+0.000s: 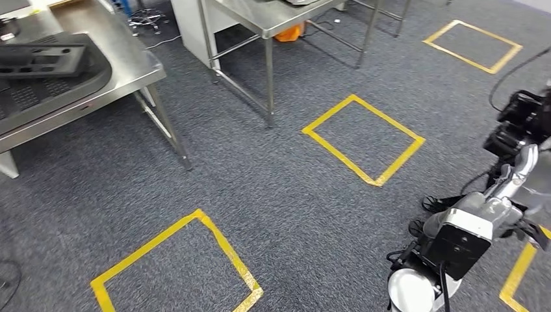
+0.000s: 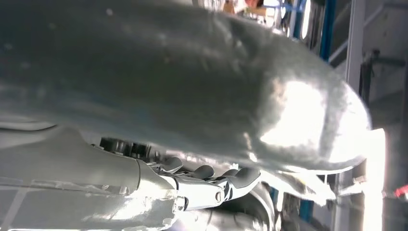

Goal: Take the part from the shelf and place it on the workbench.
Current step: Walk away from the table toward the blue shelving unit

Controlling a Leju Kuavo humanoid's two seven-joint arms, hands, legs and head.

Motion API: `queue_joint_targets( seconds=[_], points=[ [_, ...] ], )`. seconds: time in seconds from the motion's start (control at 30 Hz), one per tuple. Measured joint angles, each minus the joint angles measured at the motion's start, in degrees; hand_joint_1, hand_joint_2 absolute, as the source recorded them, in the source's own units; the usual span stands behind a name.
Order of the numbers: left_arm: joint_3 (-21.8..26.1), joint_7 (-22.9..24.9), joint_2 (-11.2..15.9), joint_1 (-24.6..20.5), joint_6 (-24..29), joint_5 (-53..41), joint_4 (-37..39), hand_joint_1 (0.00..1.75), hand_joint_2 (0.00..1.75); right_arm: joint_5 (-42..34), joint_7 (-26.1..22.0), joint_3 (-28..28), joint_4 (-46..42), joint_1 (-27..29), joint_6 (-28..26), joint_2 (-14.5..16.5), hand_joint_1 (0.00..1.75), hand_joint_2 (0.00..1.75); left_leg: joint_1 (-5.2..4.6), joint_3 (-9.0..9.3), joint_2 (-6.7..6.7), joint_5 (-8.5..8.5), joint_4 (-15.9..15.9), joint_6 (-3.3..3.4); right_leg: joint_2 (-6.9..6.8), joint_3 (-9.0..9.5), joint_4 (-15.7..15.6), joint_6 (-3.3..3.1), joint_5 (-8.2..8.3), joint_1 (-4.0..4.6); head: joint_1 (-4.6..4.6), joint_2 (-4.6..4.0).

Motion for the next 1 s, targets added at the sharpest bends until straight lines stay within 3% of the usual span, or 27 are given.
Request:
queue_joint_targets(
  seconds=[0.07, 0.1, 0.17, 0.23, 0.3, 0.37, 0.4, 0.43, 0.53, 0.6, 0.67, 0.73, 0.8, 0.87, 0.9, 0.93, 1.0],
  points=[
    [0.01, 0.05, 0.01, -0.04, 0.00, -0.03, 0.03, 0.00, 0.00, -0.15, -0.16, 0.01, 0.00, 0.01, 0.00, 0.00, 0.00, 0.00, 0.19, 1.68, -2.16, 1.61, -4.73, 0.15, 1.34, -0.53, 0.80, 0.55, -0.36, -0.04, -0.16, 0.00],
    [0.01, 0.09, 0.02, -0.06, 0.00, -0.05, 0.04, 0.00, 0.00, -0.25, -0.24, 0.02, 0.00, 0.05, 0.00, 0.00, 0.00, 0.00, 0.11, 1.73, -2.63, 1.39, -5.13, 0.33, 1.90, -0.83, 0.97, 0.90, -0.39, -0.12, -0.16, 0.00],
    [0.01, 0.18, 0.01, -0.12, 0.01, -0.10, 0.04, 0.00, 0.00, -0.44, -0.39, 0.02, -0.01, 0.25, -0.01, 0.00, 0.00, 0.00, -0.06, 1.78, -1.55, 1.60, -5.54, 0.93, 2.44, -1.13, 1.02, 1.56, -0.32, -0.36, -0.11, 0.00],
    [0.01, 0.23, -0.01, -0.17, 0.02, -0.16, 0.04, 0.00, 0.00, -0.60, -0.51, 0.01, -0.03, 0.36, -0.02, 0.00, 0.00, 0.00, 0.10, 2.07, -0.19, 1.86, -6.07, 1.66, -0.02, -1.96, 2.89, 2.15, -1.50, -0.29, 0.38, 0.00],
    [0.01, 0.23, -0.01, -0.10, 0.03, -0.20, 0.05, 0.00, 0.00, -0.75, -0.59, 0.00, -0.04, 0.33, -0.02, 0.00, 0.00, 0.00, 0.14, 2.27, 1.31, 1.84, -6.33, 2.09, -3.21, -4.93, 9.04, 2.74, -4.67, -0.30, 1.13, 0.00],
    [0.01, 0.23, -0.01, 0.02, 0.04, -0.19, 0.08, 0.00, 0.00, -0.86, -0.61, 0.00, -0.04, 0.42, -0.02, 0.00, 0.00, 0.00, 0.10, 2.32, 2.90, 1.64, -6.32, 2.21, -3.98, -8.44, 15.70, 3.18, -7.06, -0.66, 1.58, 0.00],
    [0.01, 0.23, -0.01, 0.04, 0.04, -0.19, 0.10, 0.00, 0.00, -0.87, -0.62, 0.00, -0.04, 0.47, -0.02, 0.00, 0.00, 0.00, 0.11, 2.41, 3.65, 1.51, -6.31, 2.19, -4.12, -9.10, 16.80, 3.28, -6.87, -0.83, 1.80, 0.00],
    [0.01, 0.23, -0.01, 0.03, 0.04, -0.19, 0.11, 0.00, 0.00, -0.87, -0.63, 0.00, -0.04, 0.48, -0.01, 0.00, 0.00, 0.00, 0.13, 2.57, 4.31, 1.35, -6.31, 2.11, -4.32, -8.60, 15.63, 3.30, -5.61, -0.94, 2.02, 0.00],
    [0.01, 0.37, -0.01, -0.02, 0.04, -0.37, 0.11, 0.00, 0.00, -0.89, -0.70, 0.00, -0.04, 0.45, -0.01, 0.00, 0.00, 0.00, 0.05, 3.53, 6.05, 0.63, -6.37, 1.46, -7.18, -3.05, 4.41, 2.81, -0.36, -0.63, 2.62, 0.00],
    [0.01, 0.54, -0.01, -0.07, 0.04, -0.48, 0.11, 0.00, 0.00, -0.97, -0.80, -0.01, -0.04, 0.45, -0.01, 0.00, 0.00, 0.00, -0.14, 4.06, 6.85, 0.27, -6.55, 0.84, -8.29, -1.48, 0.94, 2.14, 0.24, -0.09, 2.62, 0.00],
    [0.00, 0.68, -0.01, -0.12, 0.06, -0.50, 0.11, 0.00, 0.00, -1.10, -1.01, -0.02, -0.05, 0.54, -0.02, 0.00, 0.00, 0.00, -0.19, 4.63, 7.76, 0.10, -6.94, 0.21, -7.16, -1.48, 0.69, 1.51, 0.20, 0.16, 2.35, 0.00],
    [-0.01, 0.78, -0.01, -0.20, 0.12, -0.49, 0.11, 0.00, 0.00, -1.23, -1.25, -0.04, -0.08, 0.64, -0.02, 0.03, 0.00, 0.00, -0.05, 4.88, 6.59, -1.02, -5.88, -0.42, -5.97, -1.00, 0.00, 0.83, 0.42, -0.04, 2.00, 0.00],
    [-0.01, 0.81, -0.01, -0.21, 0.20, -0.50, 0.11, 0.00, 0.00, -1.33, -1.35, -0.07, -0.09, 0.63, -0.02, 0.10, 0.00, 0.00, 0.03, 2.72, 3.59, -4.07, -0.46, -0.64, -4.78, -0.57, -0.49, 0.21, 0.59, -0.28, 1.29, 0.00],
    [-0.01, 0.92, -0.01, -0.07, 0.22, -0.50, 0.11, 0.00, 0.00, -1.43, -1.37, -0.07, -0.09, 0.65, -0.02, 0.15, 0.00, 0.00, -0.11, -1.29, 2.10, -6.88, 6.91, -0.56, -3.38, -0.50, -0.45, -0.12, 0.49, -0.12, 0.59, 0.00],
    [-0.01, 0.99, -0.01, 0.00, 0.22, -0.51, 0.11, 0.00, 0.00, -1.46, -1.38, -0.08, -0.09, 0.69, -0.02, 0.15, 0.00, 0.00, -0.17, -2.62, 1.89, -6.94, 8.82, -0.50, -2.56, -0.43, -0.41, -0.19, 0.42, -0.03, 0.39, 0.00],
    [-0.01, 1.05, -0.01, 0.04, 0.22, -0.51, 0.11, 0.00, 0.00, -1.48, -1.38, -0.09, -0.09, 0.72, -0.02, 0.15, 0.00, 0.00, -0.20, -2.98, 1.76, -5.81, 8.59, -0.39, -1.72, -0.32, -0.34, -0.20, 0.36, 0.02, 0.26, 0.00],
    [-0.01, 1.08, -0.01, 0.04, 0.22, -0.53, 0.11, 0.00, 0.00, -1.48, -1.38, -0.12, -0.09, 0.74, -0.02, 0.16, 0.00, 0.00, -0.14, -1.12, 0.79, -1.33, 2.51, -0.09, -0.12, -0.05, -0.07, 0.00, 0.09, 0.00, 0.05, 0.00]
  ],
)
